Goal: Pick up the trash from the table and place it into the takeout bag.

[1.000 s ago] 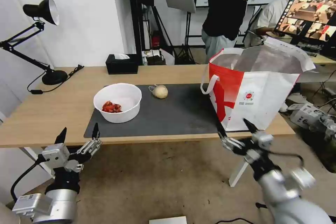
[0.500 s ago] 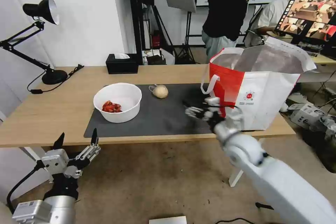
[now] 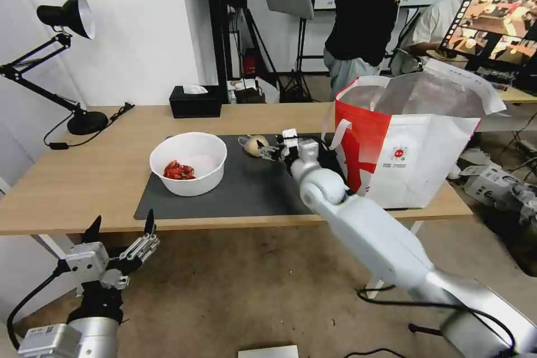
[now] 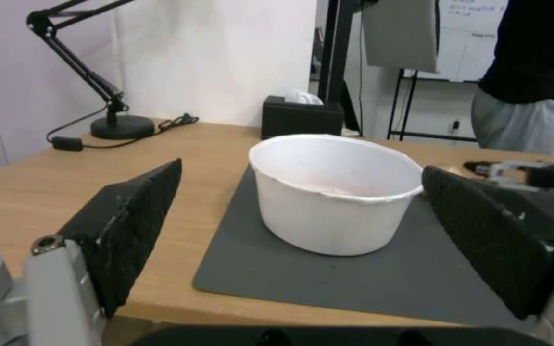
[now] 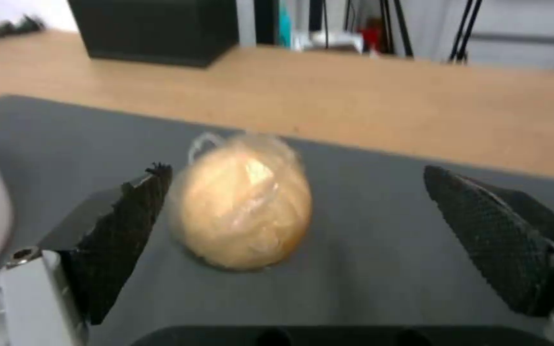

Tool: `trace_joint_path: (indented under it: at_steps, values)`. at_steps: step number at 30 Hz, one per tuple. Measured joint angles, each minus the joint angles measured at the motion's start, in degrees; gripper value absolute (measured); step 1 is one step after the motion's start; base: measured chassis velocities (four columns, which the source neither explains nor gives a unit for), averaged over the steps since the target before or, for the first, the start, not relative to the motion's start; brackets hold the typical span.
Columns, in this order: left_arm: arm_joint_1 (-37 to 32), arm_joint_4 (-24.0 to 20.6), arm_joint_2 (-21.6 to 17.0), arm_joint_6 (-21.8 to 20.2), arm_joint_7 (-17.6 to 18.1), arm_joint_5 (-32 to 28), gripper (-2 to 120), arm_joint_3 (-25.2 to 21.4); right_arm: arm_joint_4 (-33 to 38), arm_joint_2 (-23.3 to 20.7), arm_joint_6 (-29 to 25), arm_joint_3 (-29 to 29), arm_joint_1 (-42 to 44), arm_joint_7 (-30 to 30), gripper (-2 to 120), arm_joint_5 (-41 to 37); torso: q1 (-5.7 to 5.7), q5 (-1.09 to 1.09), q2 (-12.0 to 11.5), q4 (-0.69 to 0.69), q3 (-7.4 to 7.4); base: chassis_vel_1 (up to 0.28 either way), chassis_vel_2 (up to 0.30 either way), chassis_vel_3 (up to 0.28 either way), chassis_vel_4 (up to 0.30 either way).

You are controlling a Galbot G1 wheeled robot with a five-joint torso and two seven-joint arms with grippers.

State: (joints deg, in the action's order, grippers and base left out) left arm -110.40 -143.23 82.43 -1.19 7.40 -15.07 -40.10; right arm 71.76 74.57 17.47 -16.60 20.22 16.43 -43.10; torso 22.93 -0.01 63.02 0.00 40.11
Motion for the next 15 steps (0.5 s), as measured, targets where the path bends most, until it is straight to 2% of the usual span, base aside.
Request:
trace_joint_path:
  at_steps: [5,15]
  values:
    - [0.19,0.00,-0.37,0.00,0.02,-0.14,100,-0.14,-5.39,3.43,0.80,-0.23,-2.14,-2.33,100,-2.22,0.00,0.00,0.00,0.00,-0.01,0.000,0.000,0.000,0.000]
    - [0.51,-0.01,-0.43,-0.02,0.02,-0.23,100,-0.22,-10.94,7.31,0.95,0.05,-3.59,-3.05,95,-2.23,-0.01,0.00,0.00,0.00,-0.01,0.000,0.000,0.000,0.000]
